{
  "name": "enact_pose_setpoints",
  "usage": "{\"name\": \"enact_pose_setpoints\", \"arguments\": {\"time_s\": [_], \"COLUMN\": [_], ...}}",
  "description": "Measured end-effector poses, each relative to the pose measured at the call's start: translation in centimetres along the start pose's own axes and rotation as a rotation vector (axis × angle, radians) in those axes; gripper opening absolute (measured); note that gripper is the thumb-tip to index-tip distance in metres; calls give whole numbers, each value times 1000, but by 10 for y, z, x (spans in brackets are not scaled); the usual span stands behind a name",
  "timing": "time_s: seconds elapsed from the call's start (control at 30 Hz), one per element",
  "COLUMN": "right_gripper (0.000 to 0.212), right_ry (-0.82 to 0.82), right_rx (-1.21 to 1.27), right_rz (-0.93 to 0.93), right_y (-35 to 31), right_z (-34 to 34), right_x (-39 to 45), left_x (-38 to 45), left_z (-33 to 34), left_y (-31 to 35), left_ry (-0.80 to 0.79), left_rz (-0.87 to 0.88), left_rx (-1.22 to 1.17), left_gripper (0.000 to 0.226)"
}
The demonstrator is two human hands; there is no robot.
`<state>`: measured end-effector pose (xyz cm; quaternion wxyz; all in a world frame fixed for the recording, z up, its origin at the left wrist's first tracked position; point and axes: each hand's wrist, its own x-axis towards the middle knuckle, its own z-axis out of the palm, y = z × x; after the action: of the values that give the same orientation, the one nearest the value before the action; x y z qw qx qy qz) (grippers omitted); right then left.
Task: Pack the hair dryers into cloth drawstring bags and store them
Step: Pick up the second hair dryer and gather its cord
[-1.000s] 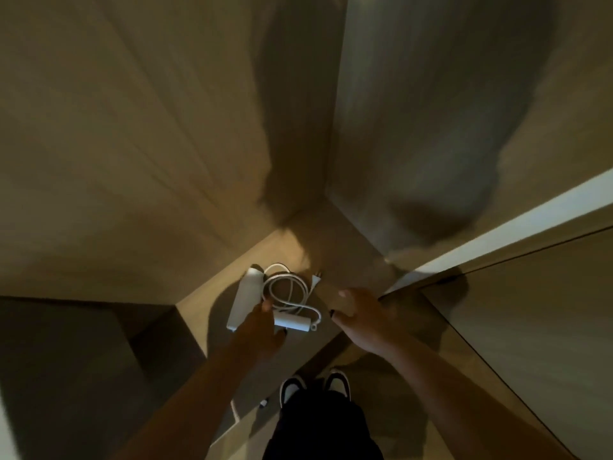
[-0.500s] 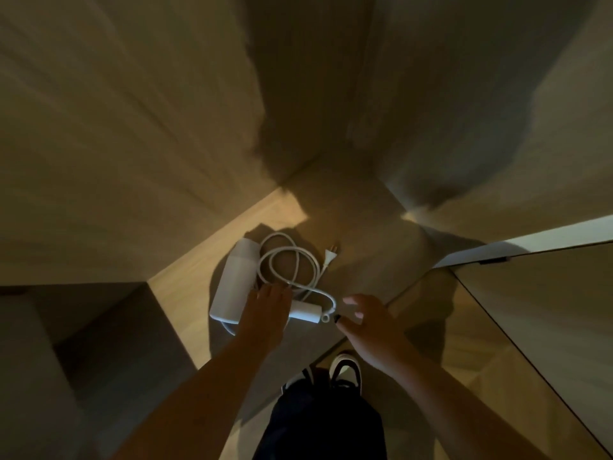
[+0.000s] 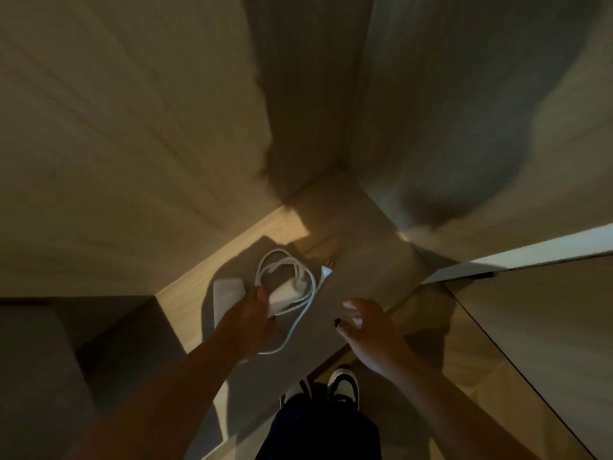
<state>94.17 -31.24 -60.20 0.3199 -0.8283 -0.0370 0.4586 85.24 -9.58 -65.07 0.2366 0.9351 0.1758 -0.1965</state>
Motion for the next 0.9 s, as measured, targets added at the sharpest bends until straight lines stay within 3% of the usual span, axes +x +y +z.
{"name": "enact_pose_setpoints", "arguments": {"time_s": [0.17,0.27,0.4,0.57,0.77,0.9], "right_gripper": [45,49,52,55,67,60], "right_ry": [25,28,54,141,216,204], "right_rx": [-41,-111,-188,-149,-1,54], "right_rz": [-87,-154,-258,-416,-611,-771], "right_y": [-36,-67,-113,-166,-212,-234], "right_z": [-29,-47,-75,-104,-106,-90], "right_x": [-44,-77,-122,-175,-217,-242], "left_x": [-38,-60,-93,-133,-192,-234], "left_z": [-62,-105,-156,-217,-281,-324], "left_y": [32,56,91,137,166,171], "left_ry": [148,259,401,464,433,379], "left_rz": [-216,-294,-204,-135,94,250], "left_rx": [-286,-393,-498,-560,-760,-845], "left_gripper": [48,27,16,15,11,17]}}
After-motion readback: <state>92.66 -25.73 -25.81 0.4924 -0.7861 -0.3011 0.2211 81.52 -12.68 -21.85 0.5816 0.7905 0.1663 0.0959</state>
